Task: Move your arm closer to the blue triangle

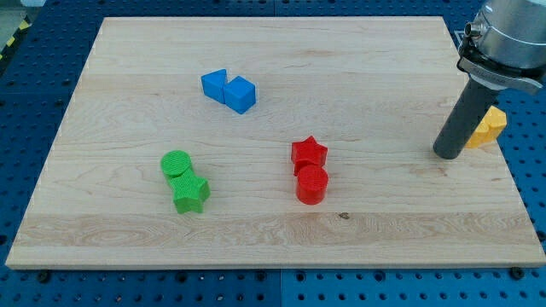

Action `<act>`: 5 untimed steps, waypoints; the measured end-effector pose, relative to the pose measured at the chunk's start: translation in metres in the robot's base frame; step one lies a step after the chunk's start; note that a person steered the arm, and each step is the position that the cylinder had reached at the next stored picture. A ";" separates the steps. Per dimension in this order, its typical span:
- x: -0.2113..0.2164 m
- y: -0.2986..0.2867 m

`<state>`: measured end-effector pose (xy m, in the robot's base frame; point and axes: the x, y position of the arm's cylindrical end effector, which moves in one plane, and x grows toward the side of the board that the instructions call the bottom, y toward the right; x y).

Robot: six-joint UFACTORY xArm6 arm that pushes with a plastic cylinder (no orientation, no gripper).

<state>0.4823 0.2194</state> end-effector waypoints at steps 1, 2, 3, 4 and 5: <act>0.000 -0.028; -0.015 -0.050; -0.023 -0.050; -0.027 -0.058; -0.033 -0.078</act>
<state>0.4494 0.1415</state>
